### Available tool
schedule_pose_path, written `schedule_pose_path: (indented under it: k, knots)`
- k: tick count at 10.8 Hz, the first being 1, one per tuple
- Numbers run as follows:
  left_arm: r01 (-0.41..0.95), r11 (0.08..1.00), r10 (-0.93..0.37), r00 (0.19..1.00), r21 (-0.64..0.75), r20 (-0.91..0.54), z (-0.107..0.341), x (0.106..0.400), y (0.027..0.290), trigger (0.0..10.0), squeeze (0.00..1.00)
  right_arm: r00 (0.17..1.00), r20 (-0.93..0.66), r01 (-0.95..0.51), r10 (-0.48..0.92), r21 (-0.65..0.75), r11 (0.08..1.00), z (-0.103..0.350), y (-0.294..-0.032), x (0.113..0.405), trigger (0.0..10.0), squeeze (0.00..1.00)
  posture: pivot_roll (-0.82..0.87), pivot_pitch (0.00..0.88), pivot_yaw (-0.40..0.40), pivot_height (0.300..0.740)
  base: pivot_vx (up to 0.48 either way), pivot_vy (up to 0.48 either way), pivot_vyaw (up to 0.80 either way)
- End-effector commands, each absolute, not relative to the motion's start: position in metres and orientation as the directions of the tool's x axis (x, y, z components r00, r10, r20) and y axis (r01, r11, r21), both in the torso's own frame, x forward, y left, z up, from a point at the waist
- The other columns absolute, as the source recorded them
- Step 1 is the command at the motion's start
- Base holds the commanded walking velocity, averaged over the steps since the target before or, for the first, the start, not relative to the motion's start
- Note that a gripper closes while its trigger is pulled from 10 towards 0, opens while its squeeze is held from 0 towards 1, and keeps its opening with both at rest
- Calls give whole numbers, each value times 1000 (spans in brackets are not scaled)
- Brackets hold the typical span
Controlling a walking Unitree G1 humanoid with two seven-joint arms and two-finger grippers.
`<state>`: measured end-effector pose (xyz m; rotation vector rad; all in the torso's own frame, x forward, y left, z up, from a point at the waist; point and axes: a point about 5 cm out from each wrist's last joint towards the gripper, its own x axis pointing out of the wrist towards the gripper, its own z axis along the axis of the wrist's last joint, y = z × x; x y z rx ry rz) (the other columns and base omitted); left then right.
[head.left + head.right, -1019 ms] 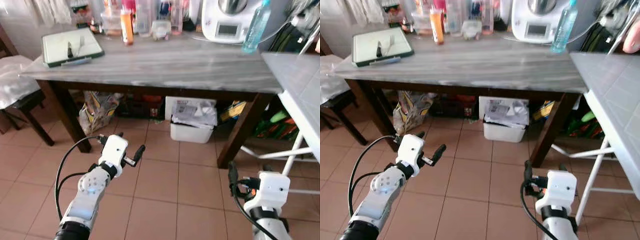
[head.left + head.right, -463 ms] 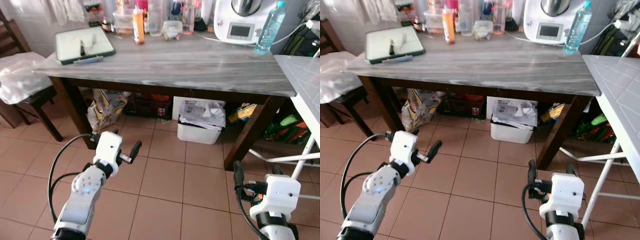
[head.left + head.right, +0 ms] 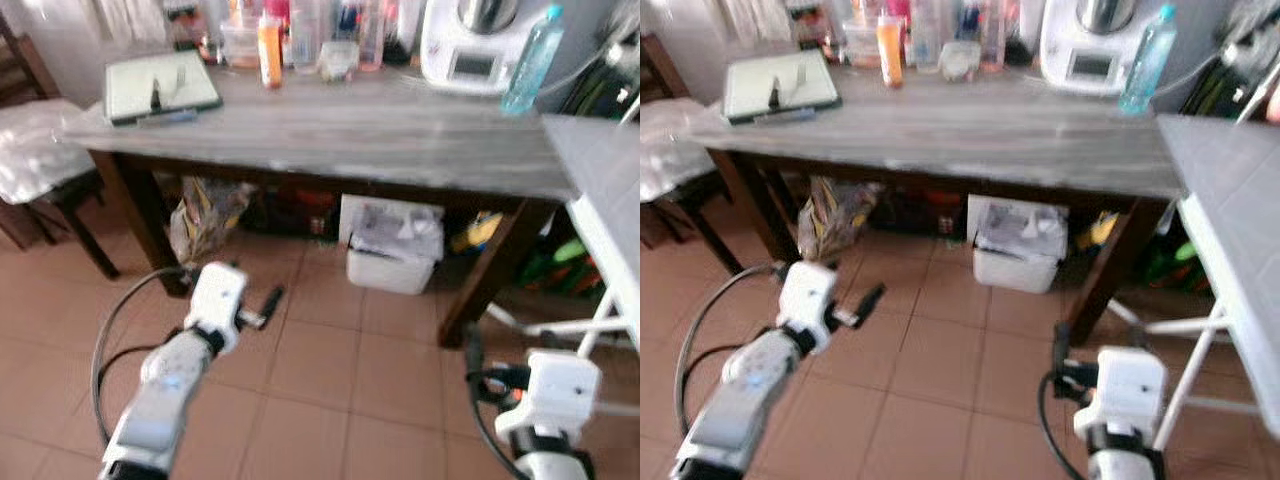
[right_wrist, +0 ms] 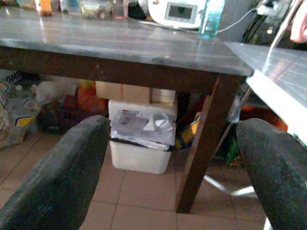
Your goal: Setting the table
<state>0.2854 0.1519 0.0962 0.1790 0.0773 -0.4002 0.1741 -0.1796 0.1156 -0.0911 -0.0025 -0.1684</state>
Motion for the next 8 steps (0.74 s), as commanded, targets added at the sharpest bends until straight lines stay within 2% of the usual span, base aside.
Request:
schedule_pose_path:
  k: [1,4,8]
  knots:
    - [418,896,-406,907,147,-108,98,285,146,10000,0,984,12,179,-178,-106,978,118,-184,174,10000,0,49,76,13,740,0,-349,0]
    - [432,891,-417,900,140,-127,94,284,145,10000,0,985,17,171,-171,-116,978,120,-184,177,10000,0,48,66,11,740,0,-352,0]
    - [418,898,-398,905,139,-149,89,286,147,10000,0,986,-5,166,-168,-102,981,114,-179,179,10000,0,54,71,15,740,0,0,0]
